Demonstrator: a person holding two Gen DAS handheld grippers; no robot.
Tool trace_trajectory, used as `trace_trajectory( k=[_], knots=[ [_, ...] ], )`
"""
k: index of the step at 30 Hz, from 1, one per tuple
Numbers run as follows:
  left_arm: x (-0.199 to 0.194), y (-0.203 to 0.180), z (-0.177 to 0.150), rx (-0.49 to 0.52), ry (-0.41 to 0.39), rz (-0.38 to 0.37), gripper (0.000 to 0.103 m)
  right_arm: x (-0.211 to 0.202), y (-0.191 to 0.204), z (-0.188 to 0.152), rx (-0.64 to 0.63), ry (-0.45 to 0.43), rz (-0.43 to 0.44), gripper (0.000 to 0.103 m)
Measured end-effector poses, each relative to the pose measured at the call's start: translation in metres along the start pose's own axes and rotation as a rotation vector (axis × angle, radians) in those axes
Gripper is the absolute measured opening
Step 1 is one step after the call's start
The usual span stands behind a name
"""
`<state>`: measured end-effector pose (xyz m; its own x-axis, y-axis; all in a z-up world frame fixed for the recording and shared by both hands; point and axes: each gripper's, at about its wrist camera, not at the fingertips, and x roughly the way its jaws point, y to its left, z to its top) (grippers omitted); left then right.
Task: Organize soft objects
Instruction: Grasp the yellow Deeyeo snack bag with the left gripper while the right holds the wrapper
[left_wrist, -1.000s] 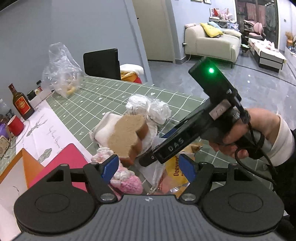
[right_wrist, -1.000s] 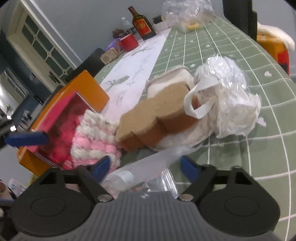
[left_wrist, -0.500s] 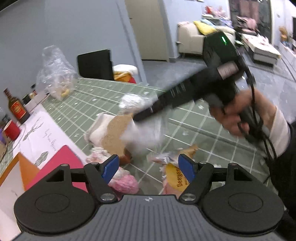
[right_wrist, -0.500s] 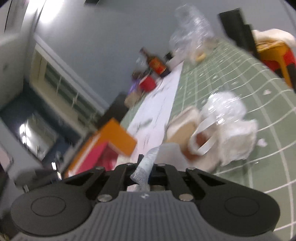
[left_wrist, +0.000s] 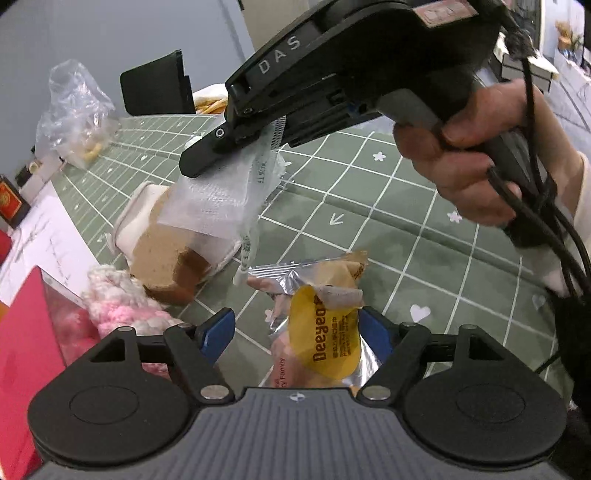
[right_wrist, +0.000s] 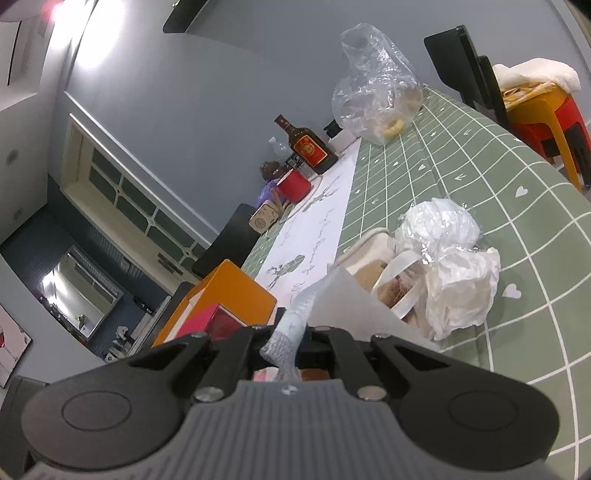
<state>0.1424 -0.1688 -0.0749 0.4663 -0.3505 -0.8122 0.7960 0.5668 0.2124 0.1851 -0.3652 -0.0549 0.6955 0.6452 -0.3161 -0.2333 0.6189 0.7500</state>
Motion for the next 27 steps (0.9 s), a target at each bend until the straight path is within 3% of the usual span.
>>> trace_trajectory(
  k=[4,6,8,12,20,27],
  knots=[
    [0.013,0.003,0.002,-0.040,0.040,-0.092,0.091,0.000,-0.002,0.000,0.002,0.000,-0.018,0.000],
    [0.022,0.000,0.000,-0.025,0.051,-0.063,0.091,0.000,-0.002,0.000,0.004,0.001,-0.023,0.000],
    [0.023,0.002,-0.001,-0.046,0.029,-0.075,0.071,-0.001,-0.003,0.000,0.003,0.001,-0.030,0.000],
    [0.018,0.009,-0.001,-0.091,0.041,-0.093,0.056,-0.001,-0.003,-0.001,-0.002,-0.003,-0.043,0.000],
    [-0.013,0.013,0.004,-0.112,-0.029,-0.089,0.053,-0.004,-0.005,0.000,0.012,-0.025,-0.065,0.000],
    [-0.045,0.026,0.009,-0.167,-0.117,-0.059,0.053,-0.019,-0.009,0.003,0.066,-0.097,-0.057,0.000]
  ],
)
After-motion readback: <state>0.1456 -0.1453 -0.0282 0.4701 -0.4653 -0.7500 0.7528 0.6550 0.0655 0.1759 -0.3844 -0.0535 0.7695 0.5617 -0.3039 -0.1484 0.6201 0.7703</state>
